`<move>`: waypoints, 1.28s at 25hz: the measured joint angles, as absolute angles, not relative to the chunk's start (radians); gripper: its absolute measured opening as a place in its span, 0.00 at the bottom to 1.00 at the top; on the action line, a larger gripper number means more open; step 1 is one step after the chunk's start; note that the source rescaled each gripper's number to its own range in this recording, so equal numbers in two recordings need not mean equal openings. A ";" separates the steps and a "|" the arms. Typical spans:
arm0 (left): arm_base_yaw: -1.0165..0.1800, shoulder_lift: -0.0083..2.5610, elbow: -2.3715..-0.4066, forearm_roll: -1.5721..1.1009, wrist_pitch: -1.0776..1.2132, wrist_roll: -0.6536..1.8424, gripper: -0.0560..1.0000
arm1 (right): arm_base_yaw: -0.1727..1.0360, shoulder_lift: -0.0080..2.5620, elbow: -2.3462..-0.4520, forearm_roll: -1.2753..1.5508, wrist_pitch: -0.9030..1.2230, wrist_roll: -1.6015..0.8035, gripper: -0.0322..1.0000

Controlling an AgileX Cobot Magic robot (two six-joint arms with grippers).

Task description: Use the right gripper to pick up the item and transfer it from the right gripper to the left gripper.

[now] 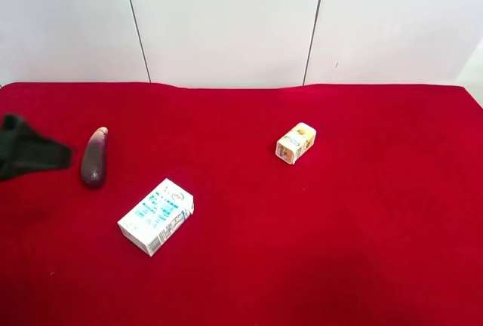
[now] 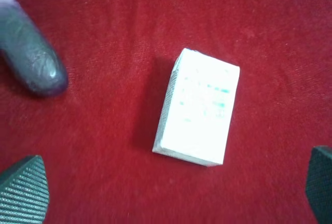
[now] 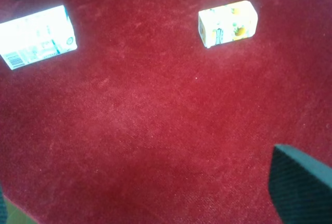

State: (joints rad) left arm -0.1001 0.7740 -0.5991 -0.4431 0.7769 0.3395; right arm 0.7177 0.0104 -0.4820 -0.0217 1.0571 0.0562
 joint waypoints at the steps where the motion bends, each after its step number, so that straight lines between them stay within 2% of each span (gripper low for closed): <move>1: -0.100 0.726 -0.599 -0.417 0.803 0.304 1.00 | 0.718 0.010 -0.482 -0.022 1.057 0.056 1.00; 8: -0.100 0.377 -0.592 -0.158 0.972 0.100 1.00 | 0.718 0.010 -0.482 -0.022 1.057 0.056 1.00; 14: -0.100 0.196 -0.589 -0.052 1.004 0.056 1.00 | 0.718 0.010 -0.482 -0.022 1.057 0.056 1.00; 21: -0.100 0.135 -0.513 0.007 1.053 0.039 1.00 | 0.718 0.010 -0.482 -0.022 1.057 0.056 1.00; 32: -0.100 0.135 -0.511 0.022 1.054 0.019 1.00 | 0.718 0.010 -0.482 -0.022 1.057 0.056 1.00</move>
